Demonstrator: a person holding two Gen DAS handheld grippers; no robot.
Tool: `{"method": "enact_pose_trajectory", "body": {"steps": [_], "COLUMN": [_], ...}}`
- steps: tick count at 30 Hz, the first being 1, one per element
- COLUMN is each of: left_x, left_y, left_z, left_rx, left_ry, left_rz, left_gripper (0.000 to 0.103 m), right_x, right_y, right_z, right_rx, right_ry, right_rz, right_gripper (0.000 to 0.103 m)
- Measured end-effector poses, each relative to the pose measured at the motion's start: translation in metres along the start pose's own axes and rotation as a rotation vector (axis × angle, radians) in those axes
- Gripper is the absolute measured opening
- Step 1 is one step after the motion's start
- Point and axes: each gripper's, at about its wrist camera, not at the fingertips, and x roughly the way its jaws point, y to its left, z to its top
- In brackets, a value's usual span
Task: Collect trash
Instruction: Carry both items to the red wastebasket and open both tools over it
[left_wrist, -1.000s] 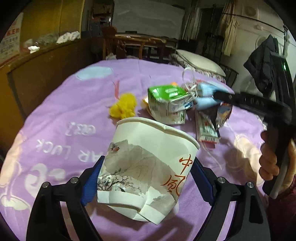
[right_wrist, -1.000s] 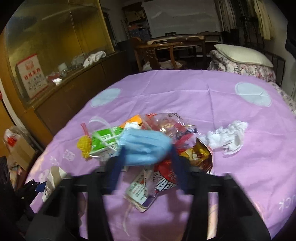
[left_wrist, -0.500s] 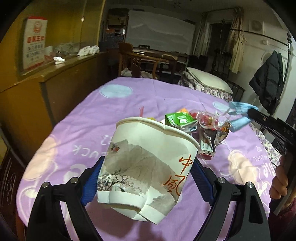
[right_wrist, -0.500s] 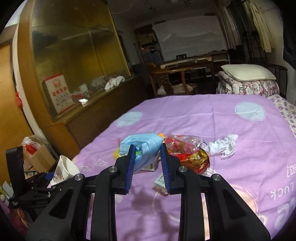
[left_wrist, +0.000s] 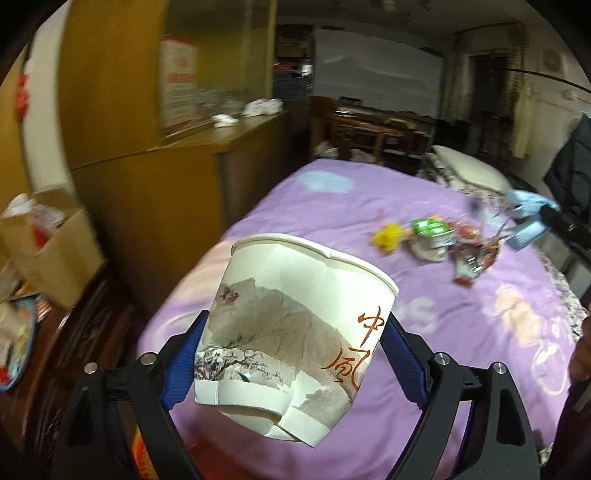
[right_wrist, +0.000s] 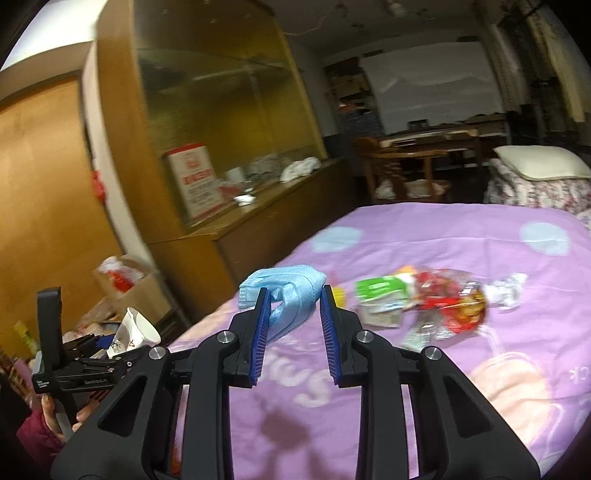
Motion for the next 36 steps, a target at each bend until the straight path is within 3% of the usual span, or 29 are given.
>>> {"method": "enact_pose_trajectory", "body": {"steps": [5,10,19,22,27,36], "left_x": [-0.010,0.007,0.062,0.076,0.060,0.023], "left_y": [0.066,0.119,0.171,0.180,0.201,0.241], "left_z": [-0.034,-0.078,-0.157,-0.171,-0.163,-0.135], "left_rx": [-0.069,-0.107,-0.214,-0.221,-0.288,-0.363], "left_ry": [0.082,0.196,0.406,0.474,0.416,0.312], "left_rz": [0.090,0.168,0.142,0.186,0.202,0.304], "left_gripper": [0.087,0.087,0.088,0.088,0.095,0.096], "right_x": [0.016,0.034,0.078,0.092,0.108,0.140], "right_y": [0.042,0.072,0.115,0.129,0.159,0.227], "right_z": [-0.013,-0.030,-0.063,-0.073,-0.084,-0.128], "right_rx": [-0.032,-0.063,-0.107,-0.130,-0.172,-0.272], "right_ry": [0.055,0.117,0.260,0.304,0.353,0.489], "right_rz": [0.078,0.114,0.161,0.180,0.239,0.387], "right_gripper": [0.028,0.028,0.028,0.028,0.028,0.029]}}
